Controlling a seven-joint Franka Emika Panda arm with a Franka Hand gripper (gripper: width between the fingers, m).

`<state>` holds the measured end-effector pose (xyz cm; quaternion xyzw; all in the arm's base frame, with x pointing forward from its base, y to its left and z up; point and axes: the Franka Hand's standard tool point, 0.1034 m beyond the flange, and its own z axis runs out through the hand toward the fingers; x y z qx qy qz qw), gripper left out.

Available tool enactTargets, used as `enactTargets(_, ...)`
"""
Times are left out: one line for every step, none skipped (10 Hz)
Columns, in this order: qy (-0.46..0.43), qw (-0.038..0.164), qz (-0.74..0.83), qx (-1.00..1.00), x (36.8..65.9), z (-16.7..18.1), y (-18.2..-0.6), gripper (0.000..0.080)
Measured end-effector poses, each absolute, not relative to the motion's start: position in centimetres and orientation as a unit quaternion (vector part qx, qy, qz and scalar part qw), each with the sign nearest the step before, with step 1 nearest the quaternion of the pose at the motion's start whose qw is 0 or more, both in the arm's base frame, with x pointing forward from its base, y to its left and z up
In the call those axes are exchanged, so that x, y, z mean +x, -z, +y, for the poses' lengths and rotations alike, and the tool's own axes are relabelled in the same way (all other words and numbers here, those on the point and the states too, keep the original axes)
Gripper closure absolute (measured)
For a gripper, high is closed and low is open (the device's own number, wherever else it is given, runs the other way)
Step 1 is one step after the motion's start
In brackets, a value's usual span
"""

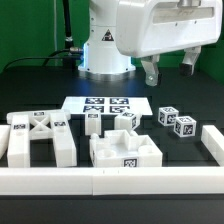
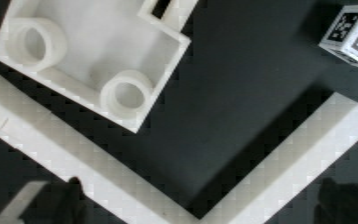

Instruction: Assemble chair

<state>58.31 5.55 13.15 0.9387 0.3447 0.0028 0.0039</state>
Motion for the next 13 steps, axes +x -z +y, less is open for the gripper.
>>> enactTargets(-0.003,0.004,0.345,0.939,58.3,5.5,-13.2,0.0149)
enactTargets(-0.003,0.004,0.345,0.939,58.3,5.5,-13.2,0.0149)
enactTargets(-0.003,0.004,0.345,0.939,58.3,5.5,-13.2,0.0149)
enactTargets(-0.003,0.004,0.345,0.939,58.3,5.5,-13.1,0.0149)
enactTargets(-0.003,0.004,0.345,0.939,58.3,5.5,-13.1,0.0149)
enactTargets(-0.003,0.003,0.341,0.94,58.3,5.6,-13.1,0.0149)
enactTargets(-0.007,0.002,0.34,0.94,58.3,5.2,-12.6,0.0149)
enactTargets(-0.008,0.0,0.33,0.944,58.2,3.8,-10.9,0.0149)
enactTargets(-0.01,-0.003,0.318,0.948,58.2,3.2,-9.5,0.0149)
enactTargets(-0.015,-0.012,0.272,0.962,58.4,3.0,-8.4,0.0149)
enactTargets(-0.017,-0.013,0.25,0.968,58.4,3.2,-8.6,0.0149)
enactTargets(-0.017,-0.016,0.21,0.977,58.4,3.4,-8.6,0.0149)
enactTargets(-0.016,-0.021,0.166,0.986,58.4,3.5,-8.6,0.0149)
